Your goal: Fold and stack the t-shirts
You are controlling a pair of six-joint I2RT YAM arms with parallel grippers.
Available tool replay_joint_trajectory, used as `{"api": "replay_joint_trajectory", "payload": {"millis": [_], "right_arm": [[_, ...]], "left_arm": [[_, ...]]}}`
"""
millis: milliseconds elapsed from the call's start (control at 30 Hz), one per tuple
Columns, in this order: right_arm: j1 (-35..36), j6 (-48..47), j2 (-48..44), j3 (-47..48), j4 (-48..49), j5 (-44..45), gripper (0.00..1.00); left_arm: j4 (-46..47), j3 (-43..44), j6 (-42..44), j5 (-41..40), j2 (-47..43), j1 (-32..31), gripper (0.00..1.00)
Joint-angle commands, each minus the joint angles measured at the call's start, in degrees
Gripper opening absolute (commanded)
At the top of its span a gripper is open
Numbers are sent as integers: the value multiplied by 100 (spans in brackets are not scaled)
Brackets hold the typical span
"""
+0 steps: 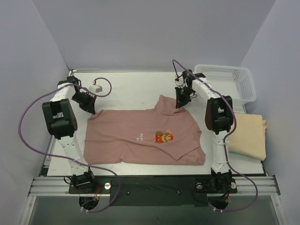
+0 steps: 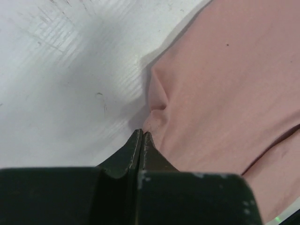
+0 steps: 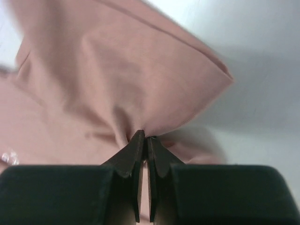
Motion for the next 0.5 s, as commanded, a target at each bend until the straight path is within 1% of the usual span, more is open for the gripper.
{"api": "replay_joint_trajectory", "payload": {"millis": [0, 100, 167, 200, 300, 400, 467], "right_arm": [[127, 139, -1718, -1169, 354, -408, 0], [127, 280, -2494, -2059, 627, -390, 0], [127, 333, -3057, -2840, 707, -373, 0], [136, 377, -3328, -3000, 716, -364, 0], [136, 474, -3971, -3869, 707, -329, 0], [127, 553, -4795, -4635, 672, -241, 0], [92, 614, -5183, -5206, 680, -215, 0]], "left_arm": [[576, -428, -116, 166, -1407, 64, 0], [631, -1077, 191, 121, -2241, 47, 0], [403, -1456, 560, 25, -2637, 38, 0], [298, -1562, 726, -54, -2753, 47, 0], [130, -2071, 930, -528, -3218, 91, 0], [-63, -2433, 1123, -670, -3570, 117, 0], [-81, -2757, 1263, -731, -3808, 126, 0]]}}
